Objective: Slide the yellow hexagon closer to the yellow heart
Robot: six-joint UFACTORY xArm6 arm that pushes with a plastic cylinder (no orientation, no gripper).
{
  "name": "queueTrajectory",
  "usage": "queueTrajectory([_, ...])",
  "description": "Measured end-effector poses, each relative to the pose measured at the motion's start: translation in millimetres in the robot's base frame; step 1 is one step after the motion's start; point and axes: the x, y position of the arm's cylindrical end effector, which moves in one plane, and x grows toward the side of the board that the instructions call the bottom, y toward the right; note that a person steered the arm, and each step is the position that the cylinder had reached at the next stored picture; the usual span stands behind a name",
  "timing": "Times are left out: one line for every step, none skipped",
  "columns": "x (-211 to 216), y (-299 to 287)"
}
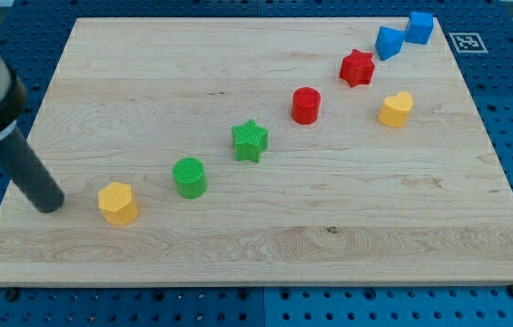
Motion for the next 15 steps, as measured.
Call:
queueTrajectory([1,35])
queueTrajectory([2,69])
queueTrajectory([16,81])
queueTrajectory([20,88])
queueTrajectory([20,101])
queueTrajectory([20,129])
queueTrajectory([21,165])
queueTrajectory([21,214])
queueTrajectory([21,272])
queueTrajectory([22,331])
queueTrajectory([22,389])
queueTrajectory([22,424])
queueTrajectory([30,420])
queueTrajectory([45,396])
queueTrajectory([31,381])
